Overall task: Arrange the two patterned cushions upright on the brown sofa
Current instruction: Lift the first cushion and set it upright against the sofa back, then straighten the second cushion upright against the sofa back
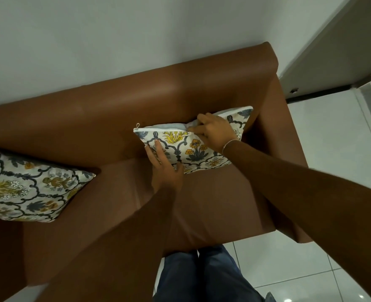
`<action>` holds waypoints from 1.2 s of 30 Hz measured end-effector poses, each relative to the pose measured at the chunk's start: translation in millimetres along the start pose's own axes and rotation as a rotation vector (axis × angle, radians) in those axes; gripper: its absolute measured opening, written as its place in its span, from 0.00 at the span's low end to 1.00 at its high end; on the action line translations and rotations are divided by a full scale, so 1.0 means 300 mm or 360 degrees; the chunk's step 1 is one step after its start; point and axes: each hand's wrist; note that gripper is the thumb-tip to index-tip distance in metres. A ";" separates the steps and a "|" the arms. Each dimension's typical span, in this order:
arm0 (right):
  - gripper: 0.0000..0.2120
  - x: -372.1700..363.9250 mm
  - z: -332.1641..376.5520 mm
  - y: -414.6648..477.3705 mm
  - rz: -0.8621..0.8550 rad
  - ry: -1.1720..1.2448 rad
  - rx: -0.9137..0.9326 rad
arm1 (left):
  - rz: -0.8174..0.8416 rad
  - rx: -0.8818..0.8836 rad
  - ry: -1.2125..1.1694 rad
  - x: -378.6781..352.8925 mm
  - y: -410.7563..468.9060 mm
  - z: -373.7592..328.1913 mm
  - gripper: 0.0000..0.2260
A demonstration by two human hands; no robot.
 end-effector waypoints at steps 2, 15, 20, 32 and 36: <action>0.15 0.004 0.004 0.016 0.0013 0.0031 -0.0109 | 0.0015 0.0006 -0.0012 0.002 -0.014 0.000 0.49; 0.23 0.005 0.049 -0.059 -0.0207 -0.0063 -0.0281 | -0.0080 -0.0087 0.0530 0.099 -0.048 -0.047 0.46; 0.26 0.044 0.195 -0.121 -0.0250 -0.0027 -0.0333 | -0.0265 -0.0220 0.0769 0.281 -0.129 -0.003 0.45; 0.32 -0.006 0.736 0.062 -0.0124 -0.0065 -0.0244 | -0.0541 -0.0216 0.0842 0.707 -0.127 0.272 0.40; 0.33 -0.101 0.961 0.177 -0.0103 -0.0110 -0.0235 | -0.0559 -0.0258 0.0796 0.832 -0.092 0.472 0.39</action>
Point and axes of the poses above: each hand's wrist, its own y-axis towards the middle knuckle, its own x-axis out of the back of the hand, z = x × y, and after that the axes turned 1 degree about -z, right-handed
